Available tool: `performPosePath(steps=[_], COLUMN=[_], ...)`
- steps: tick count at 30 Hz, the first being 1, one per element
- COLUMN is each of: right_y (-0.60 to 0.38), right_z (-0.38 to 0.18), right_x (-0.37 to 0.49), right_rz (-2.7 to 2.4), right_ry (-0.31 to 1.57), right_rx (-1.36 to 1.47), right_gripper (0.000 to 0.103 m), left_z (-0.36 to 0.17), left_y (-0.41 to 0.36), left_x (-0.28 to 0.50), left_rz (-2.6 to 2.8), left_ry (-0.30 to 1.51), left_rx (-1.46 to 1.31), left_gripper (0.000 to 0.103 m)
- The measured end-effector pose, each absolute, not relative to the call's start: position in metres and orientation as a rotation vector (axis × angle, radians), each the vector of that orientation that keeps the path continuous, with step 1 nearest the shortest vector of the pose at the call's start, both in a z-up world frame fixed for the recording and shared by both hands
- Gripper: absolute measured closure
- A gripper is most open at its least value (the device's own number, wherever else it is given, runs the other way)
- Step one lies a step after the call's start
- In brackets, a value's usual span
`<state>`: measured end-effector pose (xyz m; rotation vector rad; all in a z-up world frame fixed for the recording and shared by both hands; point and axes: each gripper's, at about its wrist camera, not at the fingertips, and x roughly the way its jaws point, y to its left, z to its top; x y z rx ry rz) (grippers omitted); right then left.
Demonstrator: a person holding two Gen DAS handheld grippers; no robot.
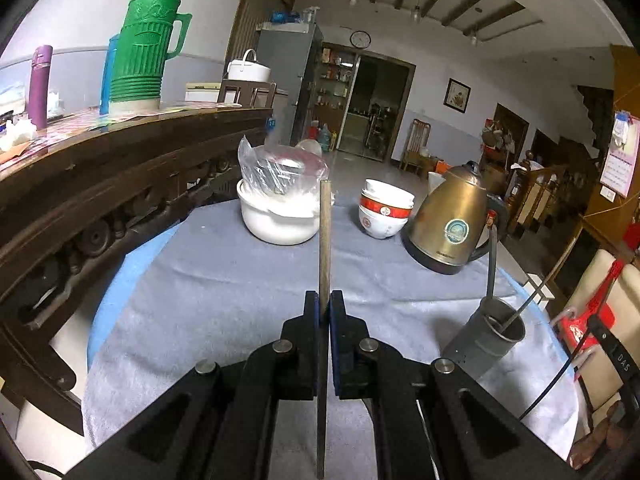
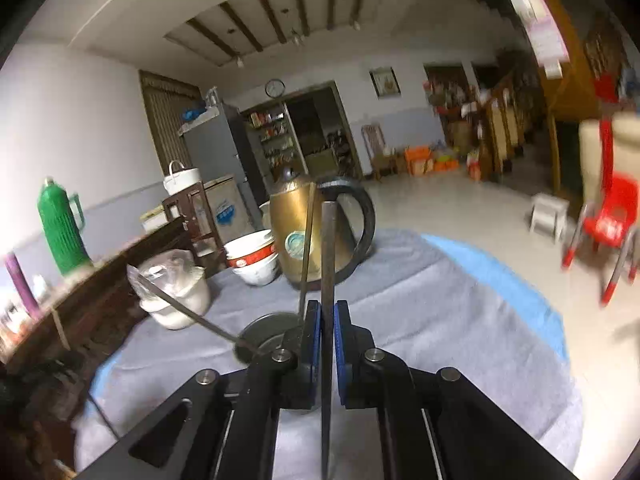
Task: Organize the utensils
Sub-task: 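Raise both held chopsticks upright and carry them over the grey cup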
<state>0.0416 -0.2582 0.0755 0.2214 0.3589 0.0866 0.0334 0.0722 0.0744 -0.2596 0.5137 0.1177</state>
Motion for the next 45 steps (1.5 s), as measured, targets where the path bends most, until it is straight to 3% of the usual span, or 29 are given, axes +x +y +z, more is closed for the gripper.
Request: performPosePath(steps=[17, 24, 31, 40, 45], right_y=[-0.254, -0.257, -0.272, -0.264, -0.259], right_z=[0.090, 0.107, 0.154, 0.171, 0.162], right_x=[-0.044, -0.042, -0.047, -0.012, 0.024], right_rz=[0.162, 0.172, 0.177, 0.178, 0.169], right_ry=[0.354, 0.308, 0.167, 0.071, 0.115], right_rx=[0.147, 0.169, 0.224, 0.242, 0.215], right_gripper=[0.096, 0.096, 0.096, 0.096, 0.096], left_z=[0.085, 0.101, 0.155, 0.200, 0.196], left_y=[0.086, 0.091, 0.075, 0.009, -0.028], left_x=[-0.056, -0.045, -0.033, 0.018, 0.060], left_rz=[0.099, 0.064, -0.068, -0.227, -0.234], left_ry=[0.476, 0.463, 0.344, 0.253, 0.281], left_rx=[-0.285, -0.359, -0.433, -0.407, -0.312], left_gripper=[0.097, 0.098, 0.098, 0.098, 0.098])
